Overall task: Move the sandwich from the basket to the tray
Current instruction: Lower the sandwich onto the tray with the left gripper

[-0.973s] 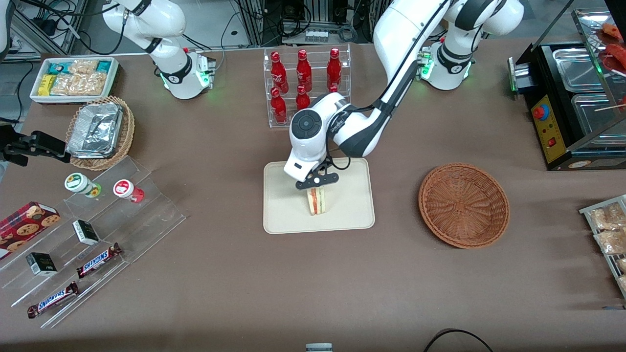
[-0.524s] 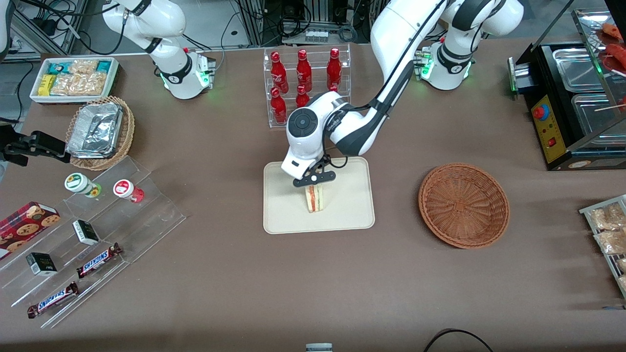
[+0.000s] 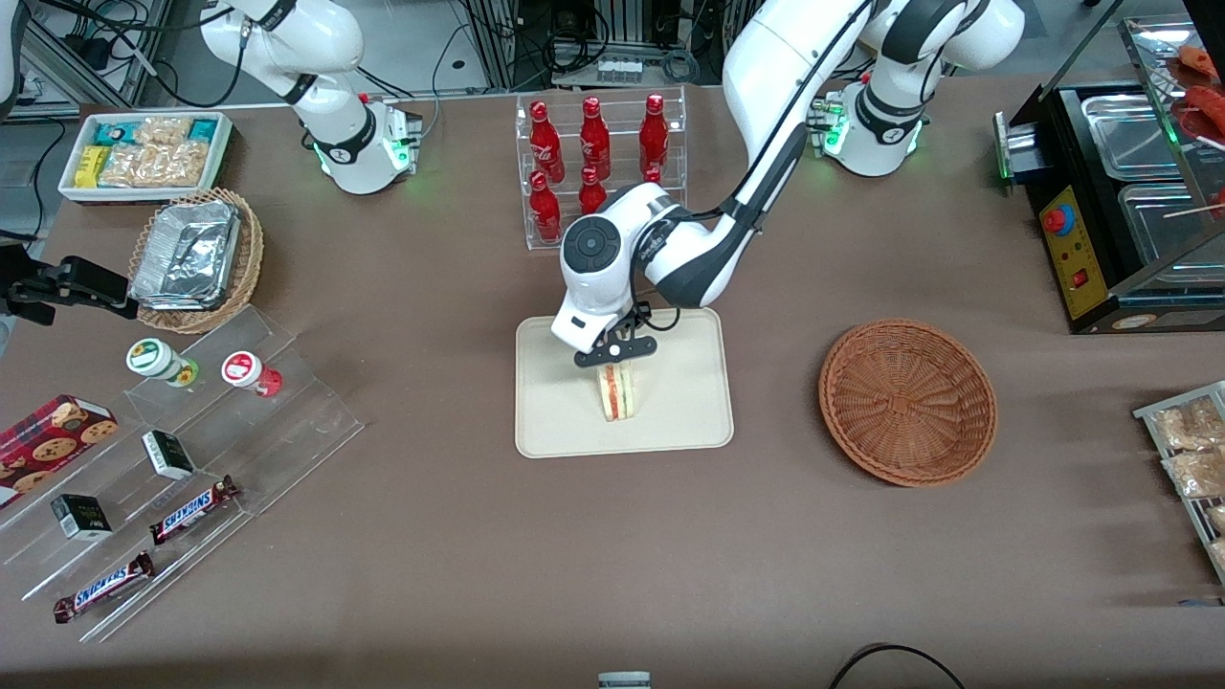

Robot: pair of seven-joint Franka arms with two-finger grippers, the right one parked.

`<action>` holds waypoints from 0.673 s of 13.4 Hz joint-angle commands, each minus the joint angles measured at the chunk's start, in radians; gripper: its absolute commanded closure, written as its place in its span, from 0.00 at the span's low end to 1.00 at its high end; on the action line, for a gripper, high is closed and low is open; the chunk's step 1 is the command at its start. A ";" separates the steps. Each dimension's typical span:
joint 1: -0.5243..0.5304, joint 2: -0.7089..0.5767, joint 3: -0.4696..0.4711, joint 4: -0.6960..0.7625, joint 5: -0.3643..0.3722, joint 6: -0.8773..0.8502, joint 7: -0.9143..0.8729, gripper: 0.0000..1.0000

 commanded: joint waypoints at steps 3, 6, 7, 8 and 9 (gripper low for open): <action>-0.008 -0.030 0.016 0.024 0.006 -0.058 -0.021 0.01; -0.003 -0.076 0.019 0.024 0.005 -0.084 -0.021 0.01; -0.002 -0.096 0.020 0.024 0.005 -0.092 -0.021 0.00; 0.008 -0.117 0.032 0.024 0.005 -0.098 -0.021 0.00; 0.012 -0.142 0.036 0.024 0.005 -0.105 -0.021 0.00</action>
